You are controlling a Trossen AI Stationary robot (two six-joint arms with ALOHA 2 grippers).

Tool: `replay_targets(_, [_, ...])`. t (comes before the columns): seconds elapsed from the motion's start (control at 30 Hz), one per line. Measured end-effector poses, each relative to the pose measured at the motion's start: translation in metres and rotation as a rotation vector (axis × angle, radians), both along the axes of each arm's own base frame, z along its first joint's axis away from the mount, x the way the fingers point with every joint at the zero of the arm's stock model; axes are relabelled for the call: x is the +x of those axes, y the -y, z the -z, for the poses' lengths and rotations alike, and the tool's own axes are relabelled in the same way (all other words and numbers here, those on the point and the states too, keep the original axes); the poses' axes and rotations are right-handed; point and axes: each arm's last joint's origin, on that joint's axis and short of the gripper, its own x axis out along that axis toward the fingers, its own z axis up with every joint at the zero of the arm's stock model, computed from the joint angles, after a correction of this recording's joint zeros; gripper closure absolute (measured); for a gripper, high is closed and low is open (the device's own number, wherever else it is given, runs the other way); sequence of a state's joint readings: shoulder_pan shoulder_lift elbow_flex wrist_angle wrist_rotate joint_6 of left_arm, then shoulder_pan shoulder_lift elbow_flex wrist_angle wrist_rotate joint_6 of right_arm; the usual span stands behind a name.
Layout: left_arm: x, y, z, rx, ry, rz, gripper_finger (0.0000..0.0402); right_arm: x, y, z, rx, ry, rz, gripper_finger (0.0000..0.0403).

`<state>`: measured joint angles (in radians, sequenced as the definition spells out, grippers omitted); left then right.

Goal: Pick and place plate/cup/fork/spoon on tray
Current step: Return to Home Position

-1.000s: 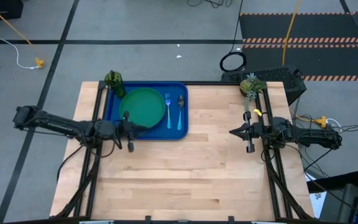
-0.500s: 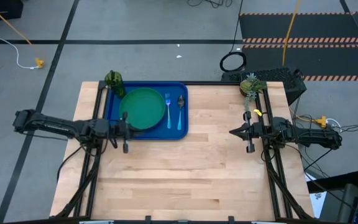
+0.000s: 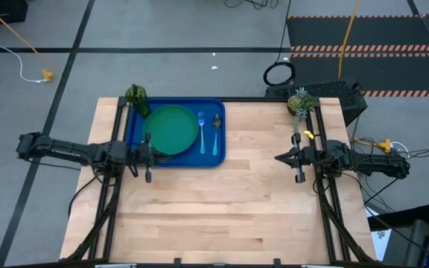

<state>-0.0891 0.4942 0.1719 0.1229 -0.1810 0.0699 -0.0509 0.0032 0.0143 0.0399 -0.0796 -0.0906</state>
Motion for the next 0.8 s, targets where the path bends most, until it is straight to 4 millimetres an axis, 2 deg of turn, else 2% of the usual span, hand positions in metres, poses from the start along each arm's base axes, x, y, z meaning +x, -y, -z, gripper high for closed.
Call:
replay_targets(0.27, [0.000,0.001,0.000,0.002,-0.001,0.033,0.0398,0.000,0.000,0.000,0.000,0.000,-0.001,0.0403])
replay_targets(0.43, [-0.004,0.000,0.013,-0.030,0.009,0.026,0.0389,0.000,0.000,0.000,0.000,0.001,0.000,0.0403])
replay_targets(0.63, [-0.008,0.000,0.015,-0.037,0.029,0.032,0.0398,0.000,0.000,0.000,0.000,0.000,-0.001,0.0403])
replay_targets(0.8, [-0.011,0.000,0.018,-0.035,0.001,0.035,0.0389,0.000,0.000,0.000,0.000,0.000,0.000,0.0403])
